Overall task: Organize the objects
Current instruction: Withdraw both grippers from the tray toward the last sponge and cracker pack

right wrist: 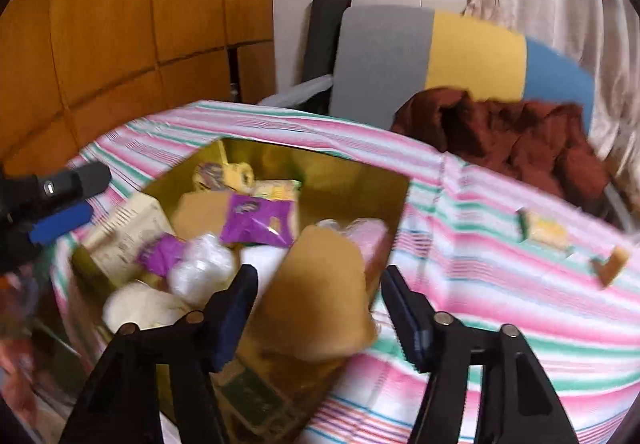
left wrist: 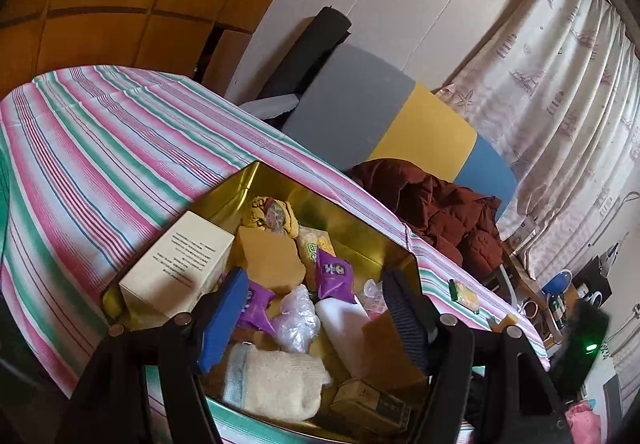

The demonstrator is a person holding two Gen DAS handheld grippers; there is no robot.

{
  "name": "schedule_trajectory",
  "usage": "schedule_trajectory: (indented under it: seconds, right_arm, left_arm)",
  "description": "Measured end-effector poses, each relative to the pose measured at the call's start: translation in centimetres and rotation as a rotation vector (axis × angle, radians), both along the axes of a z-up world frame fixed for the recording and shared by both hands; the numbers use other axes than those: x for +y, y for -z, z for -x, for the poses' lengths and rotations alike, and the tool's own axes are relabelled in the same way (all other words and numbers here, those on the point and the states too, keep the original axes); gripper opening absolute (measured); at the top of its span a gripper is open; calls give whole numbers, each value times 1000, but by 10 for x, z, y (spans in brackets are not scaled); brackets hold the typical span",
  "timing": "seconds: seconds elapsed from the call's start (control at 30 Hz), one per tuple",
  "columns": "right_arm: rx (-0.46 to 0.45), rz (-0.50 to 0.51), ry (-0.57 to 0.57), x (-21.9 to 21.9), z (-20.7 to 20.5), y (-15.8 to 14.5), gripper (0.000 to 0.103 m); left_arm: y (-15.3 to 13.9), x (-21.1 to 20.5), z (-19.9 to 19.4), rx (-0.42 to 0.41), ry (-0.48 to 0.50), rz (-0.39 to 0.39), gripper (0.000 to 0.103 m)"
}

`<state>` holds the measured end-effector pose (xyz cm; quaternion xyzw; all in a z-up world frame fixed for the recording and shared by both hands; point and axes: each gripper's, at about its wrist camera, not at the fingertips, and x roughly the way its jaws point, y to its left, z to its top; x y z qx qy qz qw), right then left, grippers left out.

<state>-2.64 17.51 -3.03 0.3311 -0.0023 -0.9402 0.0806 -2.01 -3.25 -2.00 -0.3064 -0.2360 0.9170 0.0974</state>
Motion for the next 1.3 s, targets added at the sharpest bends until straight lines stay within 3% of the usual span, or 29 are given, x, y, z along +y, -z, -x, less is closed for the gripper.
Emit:
schedule_trajectory:
  seconds: [0.2, 0.3, 0.4, 0.63, 0.73, 0.87, 1.13, 1.3]
  right_arm:
    - [60, -20, 63, 17, -16, -18, 64]
    - [28, -79, 67, 15, -11, -12, 63]
    - [-64, -125, 16, 1, 5, 6, 59]
    - [46, -106, -23, -10, -6, -12, 59]
    - [77, -51, 28, 13, -13, -22, 62]
    - [50, 11, 114, 52, -17, -21, 66]
    - [-49, 7, 255, 136, -24, 13, 67]
    - [-97, 11, 361, 191, -26, 34, 72]
  left_arm:
    - [1, 2, -2, 4, -2, -9, 71]
    - [-1, 6, -4, 11, 5, -1, 71]
    - [-3, 6, -8, 14, 12, 0, 71]
    - [-4, 2, -14, 5, 6, 13, 71]
    - [-2, 5, -14, -7, 24, -8, 71]
    - [-2, 22, -15, -16, 75, -11, 71]
    - [-7, 79, -20, -25, 233, 44, 71]
    - [-6, 125, -28, -27, 356, 91, 71]
